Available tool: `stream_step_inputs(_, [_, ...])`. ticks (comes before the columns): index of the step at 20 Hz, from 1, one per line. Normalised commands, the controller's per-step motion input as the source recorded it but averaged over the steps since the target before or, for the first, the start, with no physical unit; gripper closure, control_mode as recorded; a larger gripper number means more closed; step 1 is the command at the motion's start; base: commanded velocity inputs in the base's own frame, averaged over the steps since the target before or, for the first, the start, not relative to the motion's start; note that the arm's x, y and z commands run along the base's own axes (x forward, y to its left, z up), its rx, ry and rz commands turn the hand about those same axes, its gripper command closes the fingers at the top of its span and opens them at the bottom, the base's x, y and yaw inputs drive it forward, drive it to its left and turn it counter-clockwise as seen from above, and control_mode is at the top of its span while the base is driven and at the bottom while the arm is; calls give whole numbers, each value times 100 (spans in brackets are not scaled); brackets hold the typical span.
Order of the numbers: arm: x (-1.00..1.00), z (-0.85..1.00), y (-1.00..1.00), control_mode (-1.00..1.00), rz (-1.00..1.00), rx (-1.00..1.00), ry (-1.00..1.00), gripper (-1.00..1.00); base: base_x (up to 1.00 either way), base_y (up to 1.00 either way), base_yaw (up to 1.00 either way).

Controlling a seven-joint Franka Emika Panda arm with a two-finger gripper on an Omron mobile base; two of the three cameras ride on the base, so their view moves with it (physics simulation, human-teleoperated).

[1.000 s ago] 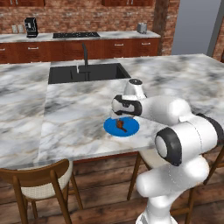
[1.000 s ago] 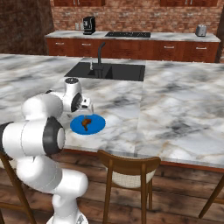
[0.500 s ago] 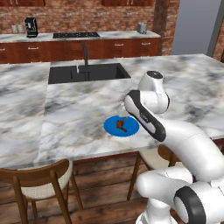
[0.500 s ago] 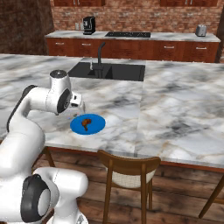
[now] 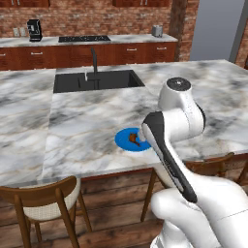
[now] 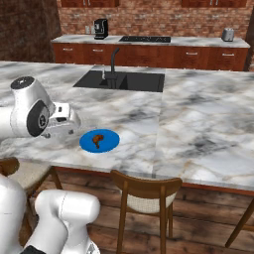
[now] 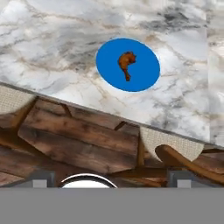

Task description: Take the chicken drumstick from the fridge and place it on the digital scale on the counter by the fridge. Wait a few seconds for a reading, then move it to the plate on the dining counter.

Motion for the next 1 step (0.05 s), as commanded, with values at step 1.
stream_step_inputs(1, [-100, 4, 0, -100, 9, -22, -2, -100, 0, 0, 0])
